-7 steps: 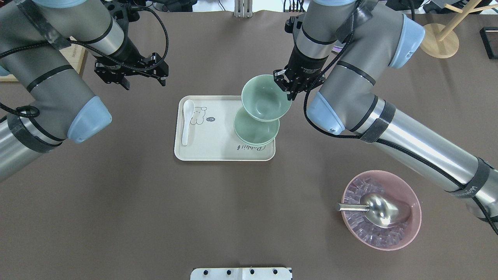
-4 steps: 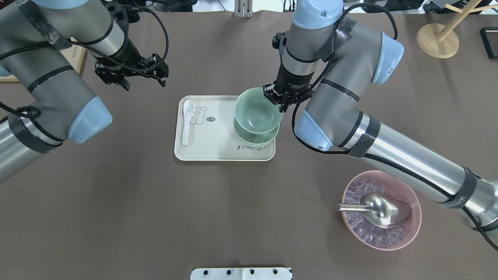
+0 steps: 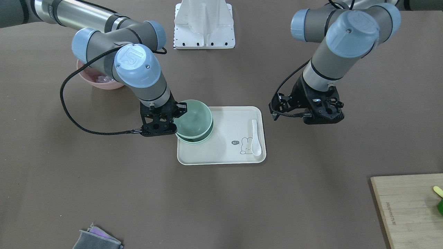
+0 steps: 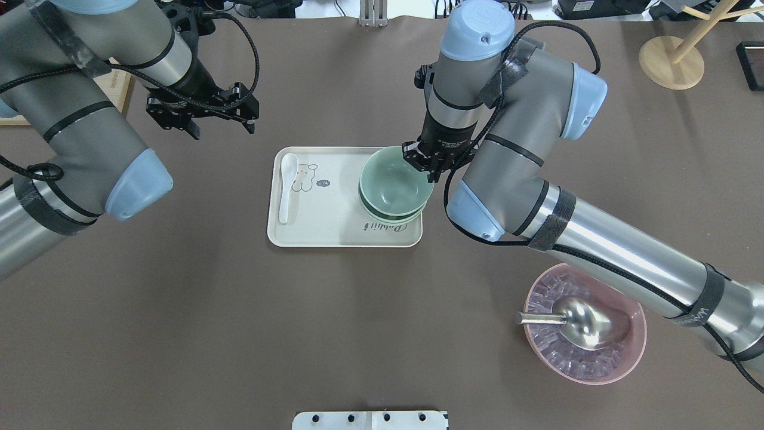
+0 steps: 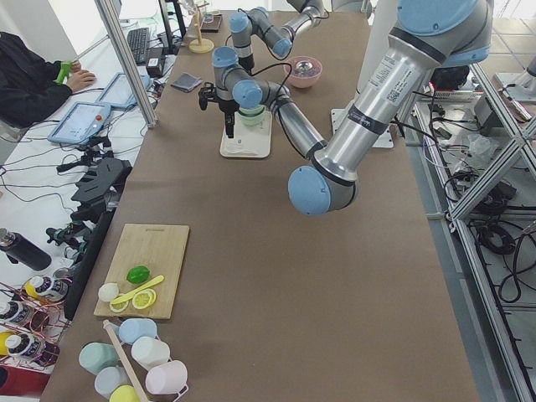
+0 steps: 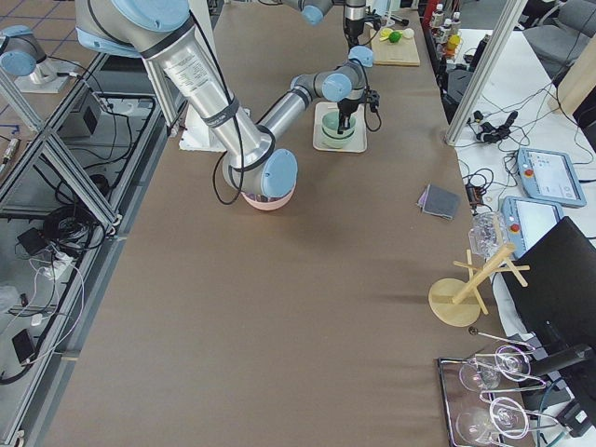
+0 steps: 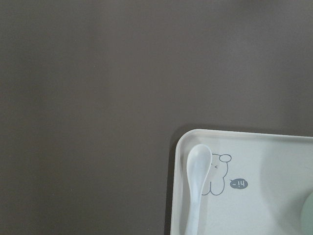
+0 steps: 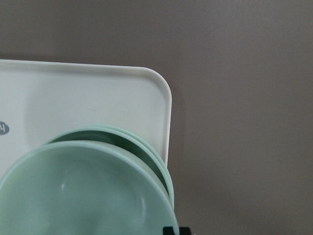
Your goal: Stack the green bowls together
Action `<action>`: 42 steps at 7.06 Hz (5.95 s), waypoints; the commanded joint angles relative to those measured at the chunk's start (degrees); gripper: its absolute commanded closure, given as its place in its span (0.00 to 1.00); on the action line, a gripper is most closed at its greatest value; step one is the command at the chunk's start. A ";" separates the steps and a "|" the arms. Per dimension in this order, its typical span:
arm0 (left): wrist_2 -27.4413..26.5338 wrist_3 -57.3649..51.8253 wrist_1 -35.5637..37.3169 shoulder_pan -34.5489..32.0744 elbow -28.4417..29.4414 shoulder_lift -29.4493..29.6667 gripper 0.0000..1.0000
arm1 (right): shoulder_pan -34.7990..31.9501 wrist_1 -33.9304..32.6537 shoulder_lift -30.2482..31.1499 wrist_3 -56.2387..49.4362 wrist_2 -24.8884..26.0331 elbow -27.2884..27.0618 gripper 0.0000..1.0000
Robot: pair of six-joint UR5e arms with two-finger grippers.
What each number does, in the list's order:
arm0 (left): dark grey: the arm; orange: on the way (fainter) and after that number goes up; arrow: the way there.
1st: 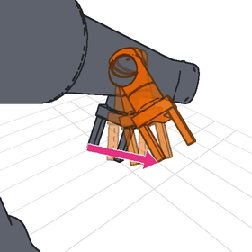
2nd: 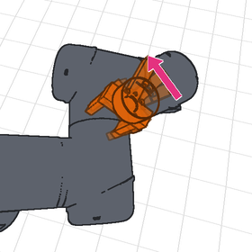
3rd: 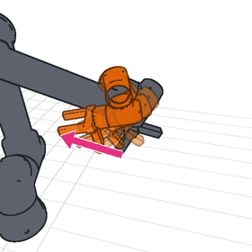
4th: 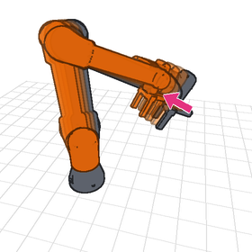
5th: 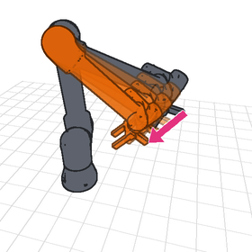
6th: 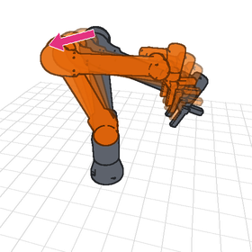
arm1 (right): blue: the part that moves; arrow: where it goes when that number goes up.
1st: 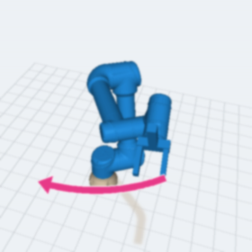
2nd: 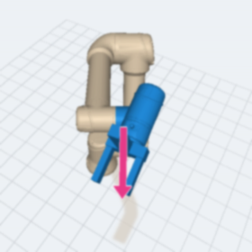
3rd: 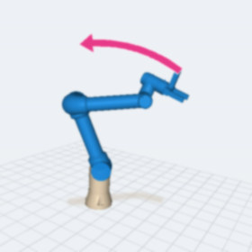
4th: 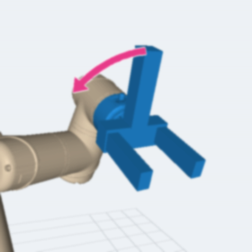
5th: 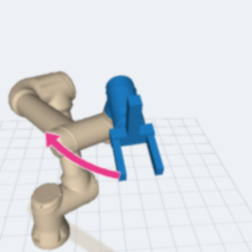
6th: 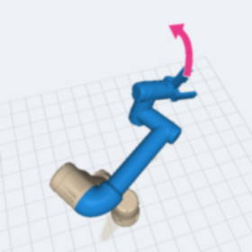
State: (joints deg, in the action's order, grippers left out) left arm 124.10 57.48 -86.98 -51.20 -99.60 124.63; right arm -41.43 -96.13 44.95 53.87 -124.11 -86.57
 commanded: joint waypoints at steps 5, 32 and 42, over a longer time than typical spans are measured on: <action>0.00 0.26 -0.12 0.13 0.37 0.00 0.02 | 0.38 0.95 -0.12 -0.08 0.00 1.66 1.00; 0.00 -13.54 10.72 -7.39 -1.20 -0.09 0.02 | -8.81 -8.17 5.54 -2.34 -2.55 -9.98 0.00; 8.00 -33.13 -2.98 -28.69 1.84 -26.94 0.02 | -46.01 -5.74 39.32 -53.52 -7.73 -4.82 0.00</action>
State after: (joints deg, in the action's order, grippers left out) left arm 132.28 24.43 -86.33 -78.99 -99.77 101.85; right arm -85.83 -102.72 81.57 0.45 -131.81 -90.16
